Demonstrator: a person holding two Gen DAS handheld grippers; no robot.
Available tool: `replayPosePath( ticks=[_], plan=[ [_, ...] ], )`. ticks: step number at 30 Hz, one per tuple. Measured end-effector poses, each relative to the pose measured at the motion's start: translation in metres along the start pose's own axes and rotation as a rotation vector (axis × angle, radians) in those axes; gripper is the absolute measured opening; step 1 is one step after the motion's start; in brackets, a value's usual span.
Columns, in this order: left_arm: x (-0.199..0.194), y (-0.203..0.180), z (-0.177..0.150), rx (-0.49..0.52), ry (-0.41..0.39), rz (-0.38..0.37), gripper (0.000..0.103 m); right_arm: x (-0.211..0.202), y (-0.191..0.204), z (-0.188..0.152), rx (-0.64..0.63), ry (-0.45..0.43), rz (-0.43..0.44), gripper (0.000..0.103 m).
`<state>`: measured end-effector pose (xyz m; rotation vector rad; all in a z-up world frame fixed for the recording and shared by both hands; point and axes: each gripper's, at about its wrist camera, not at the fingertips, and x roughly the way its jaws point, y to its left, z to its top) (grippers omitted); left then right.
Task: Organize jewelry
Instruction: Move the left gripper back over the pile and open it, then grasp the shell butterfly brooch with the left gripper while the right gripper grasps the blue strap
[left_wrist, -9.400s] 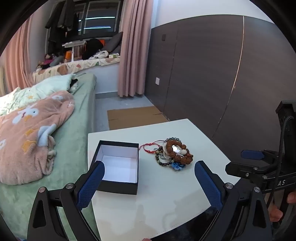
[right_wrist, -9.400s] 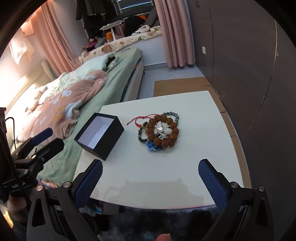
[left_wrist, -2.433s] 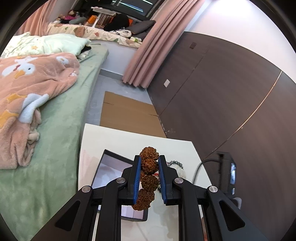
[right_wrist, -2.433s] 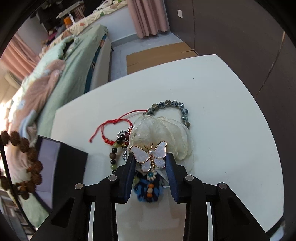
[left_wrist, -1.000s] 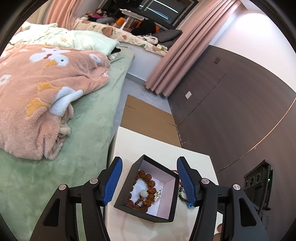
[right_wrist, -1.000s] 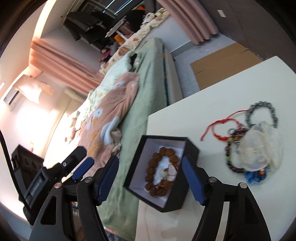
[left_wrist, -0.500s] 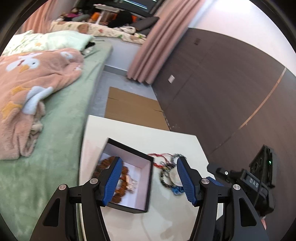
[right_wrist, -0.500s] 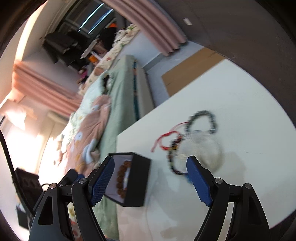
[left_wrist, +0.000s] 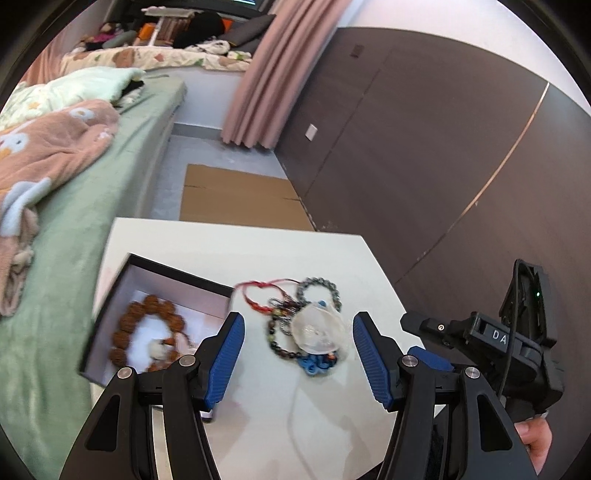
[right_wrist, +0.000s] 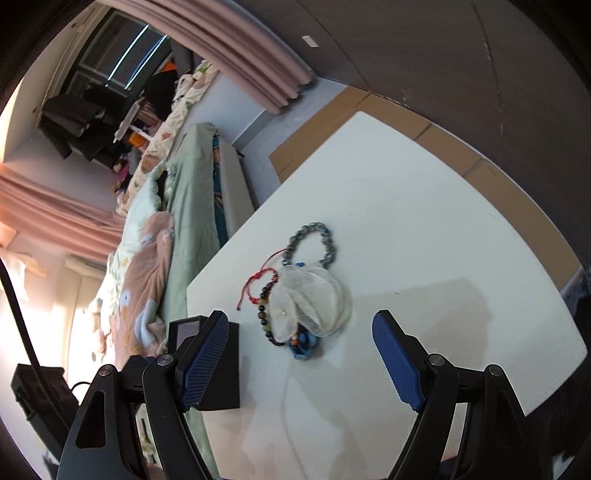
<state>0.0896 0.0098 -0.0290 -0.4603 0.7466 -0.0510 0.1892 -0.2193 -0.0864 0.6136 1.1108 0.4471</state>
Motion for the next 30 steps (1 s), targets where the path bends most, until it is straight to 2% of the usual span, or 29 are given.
replayPosePath(
  ticks=[12, 20, 24, 30],
  plan=[
    [0.05, -0.04, -0.017, 0.085, 0.071, -0.017, 0.062, -0.019, -0.039, 0.013, 0.07, 0.007, -0.076, 0.081],
    [0.084, -0.066, -0.03, 0.187, 0.099, 0.037, 0.057, -0.035, -0.058, 0.024, 0.079, -0.001, -0.083, 0.081],
    [0.099, -0.073, -0.035, 0.211, 0.1, 0.066, 0.047, -0.037, -0.065, 0.028, 0.085, 0.004, -0.09, 0.081],
    [0.117, -0.074, -0.034, 0.213, 0.113, 0.102, 0.047, -0.032, -0.067, 0.032, 0.071, 0.028, -0.1, 0.081]
  ],
)
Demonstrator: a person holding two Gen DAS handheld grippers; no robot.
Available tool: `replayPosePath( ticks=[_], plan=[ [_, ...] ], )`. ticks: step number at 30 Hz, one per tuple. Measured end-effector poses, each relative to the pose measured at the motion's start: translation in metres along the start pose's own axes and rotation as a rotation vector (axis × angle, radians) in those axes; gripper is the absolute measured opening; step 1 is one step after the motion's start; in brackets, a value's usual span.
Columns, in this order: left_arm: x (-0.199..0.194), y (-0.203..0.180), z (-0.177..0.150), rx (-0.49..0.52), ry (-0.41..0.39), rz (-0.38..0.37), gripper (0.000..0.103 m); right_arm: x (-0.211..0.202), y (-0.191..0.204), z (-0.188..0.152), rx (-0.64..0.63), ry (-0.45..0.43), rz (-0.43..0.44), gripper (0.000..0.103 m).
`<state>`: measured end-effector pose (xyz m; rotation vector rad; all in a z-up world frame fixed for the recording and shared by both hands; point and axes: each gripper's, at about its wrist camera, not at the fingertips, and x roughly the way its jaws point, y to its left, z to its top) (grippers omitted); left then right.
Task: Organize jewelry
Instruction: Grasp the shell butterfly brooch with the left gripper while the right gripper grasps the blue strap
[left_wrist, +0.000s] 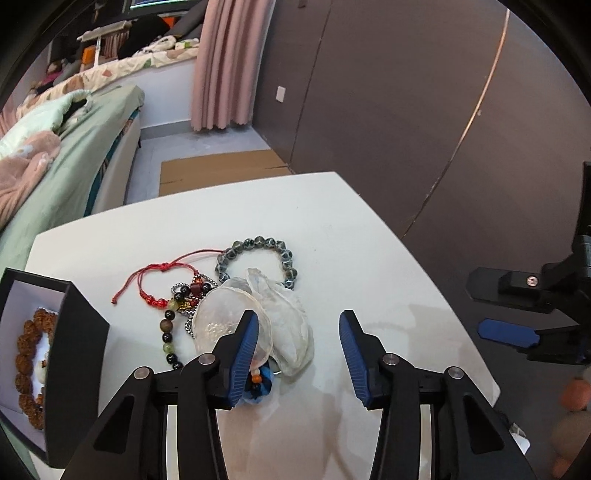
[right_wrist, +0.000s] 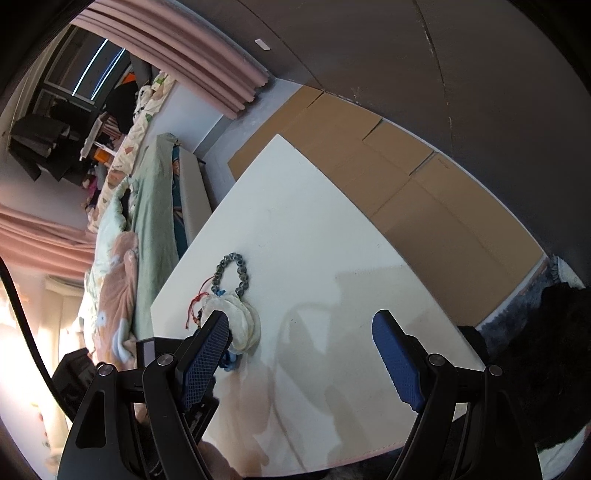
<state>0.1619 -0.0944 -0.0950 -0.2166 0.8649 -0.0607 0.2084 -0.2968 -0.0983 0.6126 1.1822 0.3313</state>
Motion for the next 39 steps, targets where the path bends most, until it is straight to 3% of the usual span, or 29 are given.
replayPosePath(
  ticks=[1, 2, 3, 4, 13, 23, 33, 39],
  plan=[
    [0.003, 0.002, 0.0, -0.005, 0.006, 0.009, 0.046, 0.001, 0.0, 0.001, -0.001, 0.002, -0.001, 0.081],
    [0.005, 0.002, 0.0, -0.01, 0.01, 0.018, 0.033, 0.002, 0.0, 0.002, -0.002, 0.005, -0.003, 0.081],
    [0.007, 0.005, -0.001, -0.018, 0.019, 0.025, 0.007, 0.003, 0.0, 0.003, -0.003, 0.006, -0.007, 0.081],
    [0.009, 0.007, 0.0, -0.027, 0.029, 0.024, 0.0, 0.004, 0.001, 0.003, -0.005, 0.008, -0.011, 0.081],
    [-0.045, 0.029, 0.017, -0.061, -0.103, -0.03, 0.0, 0.02, 0.019, 0.0, -0.051, 0.033, -0.028, 0.08],
    [-0.064, 0.059, 0.024, -0.134, -0.129, -0.049, 0.0, 0.038, 0.036, -0.01, -0.07, 0.052, -0.04, 0.08],
    [-0.111, 0.074, 0.028, -0.145, -0.233, -0.081, 0.0, 0.047, 0.058, -0.018, -0.125, 0.061, -0.025, 0.08],
    [-0.13, 0.087, 0.028, -0.155, -0.272, -0.075, 0.0, 0.064, 0.076, -0.031, -0.191, 0.106, -0.022, 0.062]
  ],
)
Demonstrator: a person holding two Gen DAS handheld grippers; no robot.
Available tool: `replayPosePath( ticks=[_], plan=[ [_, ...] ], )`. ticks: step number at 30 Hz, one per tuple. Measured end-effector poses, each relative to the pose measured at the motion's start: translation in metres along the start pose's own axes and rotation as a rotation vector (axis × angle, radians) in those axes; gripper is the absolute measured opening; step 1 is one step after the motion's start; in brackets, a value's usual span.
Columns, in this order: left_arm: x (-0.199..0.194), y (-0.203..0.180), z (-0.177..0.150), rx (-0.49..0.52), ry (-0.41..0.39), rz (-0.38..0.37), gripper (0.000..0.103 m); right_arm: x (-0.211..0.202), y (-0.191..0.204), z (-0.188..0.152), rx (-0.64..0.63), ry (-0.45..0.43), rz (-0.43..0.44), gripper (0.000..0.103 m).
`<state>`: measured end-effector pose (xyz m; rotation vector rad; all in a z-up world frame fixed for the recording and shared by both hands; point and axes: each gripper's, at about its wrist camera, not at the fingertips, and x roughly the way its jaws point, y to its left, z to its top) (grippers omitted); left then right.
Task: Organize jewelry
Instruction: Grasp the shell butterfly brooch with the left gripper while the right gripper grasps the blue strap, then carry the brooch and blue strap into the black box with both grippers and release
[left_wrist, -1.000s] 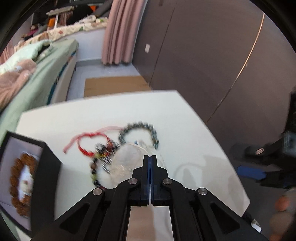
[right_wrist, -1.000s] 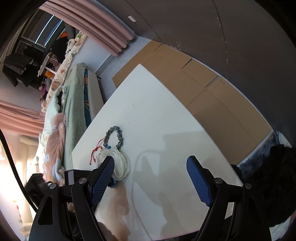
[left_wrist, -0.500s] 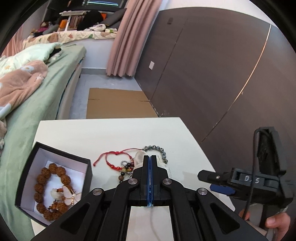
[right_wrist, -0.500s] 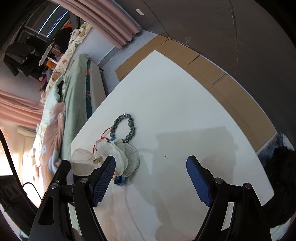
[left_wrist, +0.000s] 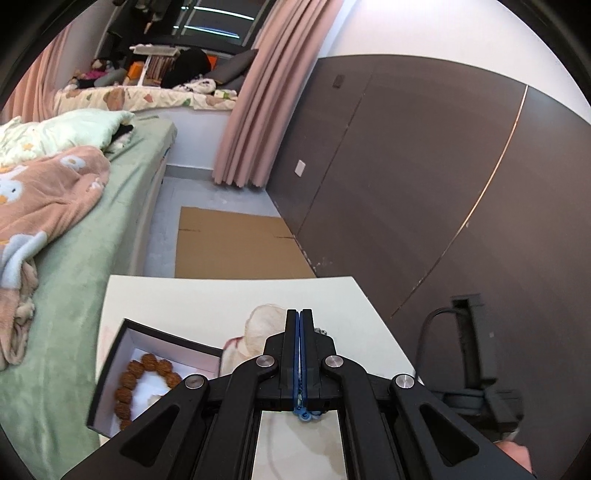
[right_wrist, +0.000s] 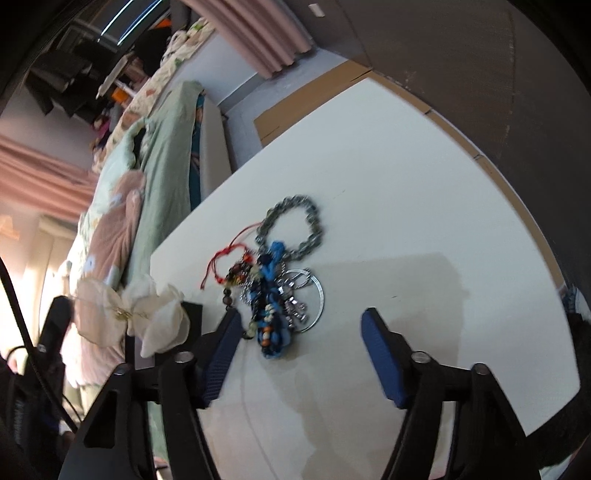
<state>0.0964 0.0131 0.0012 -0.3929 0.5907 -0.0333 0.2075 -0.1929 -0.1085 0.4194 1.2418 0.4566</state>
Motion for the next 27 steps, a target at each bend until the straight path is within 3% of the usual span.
replayPosePath(
  ticks=[4, 6, 8, 9, 16, 23, 27],
  plan=[
    [-0.006, 0.009, 0.003, -0.017, -0.01, 0.009, 0.0, 0.018, 0.007, -0.002, -0.012, 0.038, -0.008, 0.058],
    [-0.011, 0.014, 0.004, -0.028, -0.018, 0.011, 0.0, 0.026, 0.011, -0.003, -0.021, 0.056, -0.012, 0.049],
    [-0.015, 0.018, 0.006, -0.035, -0.029, 0.014, 0.0, 0.037, 0.016, -0.006, -0.032, 0.085, -0.012, 0.031],
    [-0.018, 0.021, 0.006, -0.039, -0.034, 0.017, 0.0, 0.039, 0.016, -0.007, -0.03, 0.094, -0.011, 0.017],
    [-0.033, 0.035, 0.007, -0.055, -0.05, 0.054, 0.0, 0.023, 0.009, -0.007, 0.006, 0.055, 0.043, 0.012],
    [-0.039, 0.05, 0.004, -0.071, -0.038, 0.091, 0.0, -0.013, 0.011, -0.005, 0.046, -0.064, 0.14, 0.011],
    [-0.033, 0.059, 0.001, -0.108, 0.013, 0.104, 0.0, -0.029, 0.022, -0.007, 0.042, -0.117, 0.191, 0.011]
  ],
)
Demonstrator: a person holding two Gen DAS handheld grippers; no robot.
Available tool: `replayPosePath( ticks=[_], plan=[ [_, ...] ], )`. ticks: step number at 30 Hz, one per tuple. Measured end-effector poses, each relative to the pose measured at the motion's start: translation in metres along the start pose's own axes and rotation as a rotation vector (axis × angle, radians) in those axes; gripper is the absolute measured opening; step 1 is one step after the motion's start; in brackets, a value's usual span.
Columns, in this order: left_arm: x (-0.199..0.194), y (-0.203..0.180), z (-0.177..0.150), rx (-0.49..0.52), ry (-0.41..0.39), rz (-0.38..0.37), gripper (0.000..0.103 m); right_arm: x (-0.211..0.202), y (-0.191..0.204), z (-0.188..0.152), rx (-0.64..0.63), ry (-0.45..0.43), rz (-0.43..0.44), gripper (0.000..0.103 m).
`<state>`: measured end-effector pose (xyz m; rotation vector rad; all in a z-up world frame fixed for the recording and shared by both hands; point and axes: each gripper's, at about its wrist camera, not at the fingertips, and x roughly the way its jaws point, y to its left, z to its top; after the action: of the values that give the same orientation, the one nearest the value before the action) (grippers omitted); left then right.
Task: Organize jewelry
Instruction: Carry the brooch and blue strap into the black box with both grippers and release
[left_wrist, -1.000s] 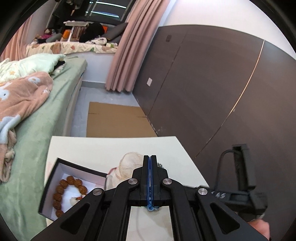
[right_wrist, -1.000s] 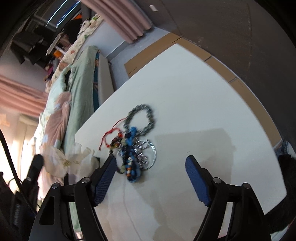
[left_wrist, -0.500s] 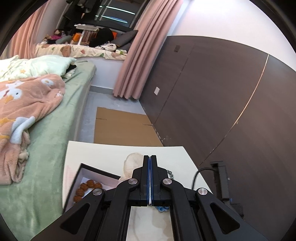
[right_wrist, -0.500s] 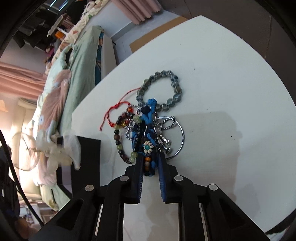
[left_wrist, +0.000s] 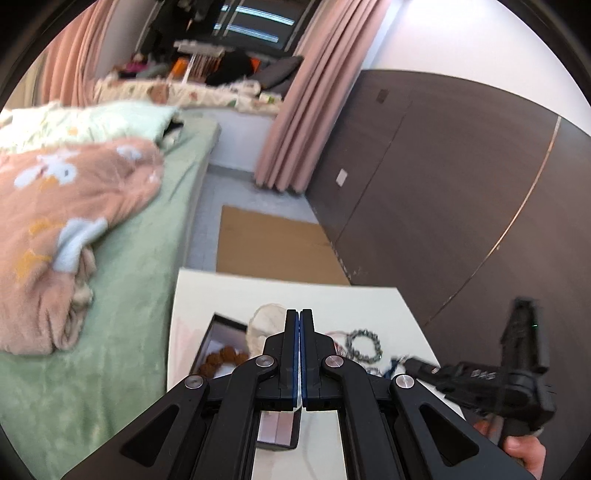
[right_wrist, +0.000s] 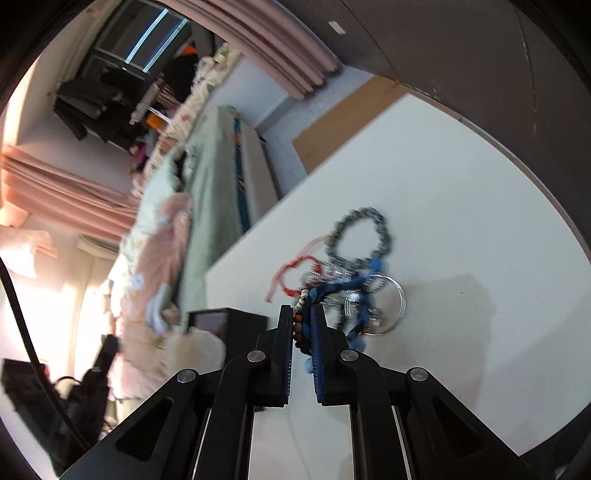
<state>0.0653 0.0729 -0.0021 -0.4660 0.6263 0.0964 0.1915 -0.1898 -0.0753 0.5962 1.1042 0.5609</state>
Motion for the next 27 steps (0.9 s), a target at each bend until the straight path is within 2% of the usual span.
replayPosePath(
  ticks=[2, 4, 5, 6, 7, 8, 11, 16, 22, 24, 25, 26, 27],
  plan=[
    [0.008, 0.007, -0.001, -0.039, 0.05, -0.01, 0.001, -0.008, 0.009, -0.002, -0.015, -0.032, 0.038, 0.011],
    [0.015, 0.012, -0.001, -0.071, 0.09, -0.014, 0.009, -0.012, 0.015, -0.004, -0.023, -0.046, 0.074, 0.011],
    [0.016, 0.014, -0.001, -0.081, 0.098, -0.015, 0.026, -0.014, 0.02, -0.005, -0.031, -0.053, 0.095, 0.011],
    [0.015, 0.016, -0.001, -0.092, 0.097, -0.015, 0.055, -0.013, 0.024, -0.007, -0.037, -0.056, 0.105, 0.011],
    [0.013, 0.017, 0.0, -0.098, 0.09, -0.015, 0.07, -0.014, 0.031, -0.008, -0.052, -0.059, 0.128, 0.011],
    [0.008, 0.018, 0.0, -0.104, 0.075, -0.015, 0.089, -0.012, 0.036, -0.011, -0.06, -0.061, 0.137, 0.011],
    [-0.006, 0.021, 0.003, -0.111, 0.026, 0.002, 0.092, -0.011, 0.053, -0.018, -0.112, -0.058, 0.185, 0.011],
    [-0.014, 0.035, 0.007, -0.142, 0.014, 0.021, 0.092, -0.004, 0.079, -0.03, -0.182, -0.045, 0.246, 0.011],
    [-0.028, 0.062, 0.011, -0.212, -0.026, 0.072, 0.092, 0.025, 0.107, -0.04, -0.193, -0.002, 0.344, 0.011],
    [-0.03, 0.07, 0.01, -0.233, -0.027, 0.078, 0.092, 0.037, 0.116, -0.045, -0.204, 0.015, 0.364, 0.014],
    [-0.029, 0.073, 0.011, -0.239, -0.027, 0.078, 0.092, 0.043, 0.12, -0.048, -0.222, 0.023, 0.331, 0.033],
    [-0.029, 0.075, 0.011, -0.245, -0.028, 0.076, 0.092, 0.049, 0.121, -0.05, -0.233, 0.039, 0.303, 0.062],
    [-0.029, 0.077, 0.011, -0.247, -0.029, 0.075, 0.091, 0.055, 0.12, -0.051, -0.232, 0.057, 0.27, 0.072]
  ],
)
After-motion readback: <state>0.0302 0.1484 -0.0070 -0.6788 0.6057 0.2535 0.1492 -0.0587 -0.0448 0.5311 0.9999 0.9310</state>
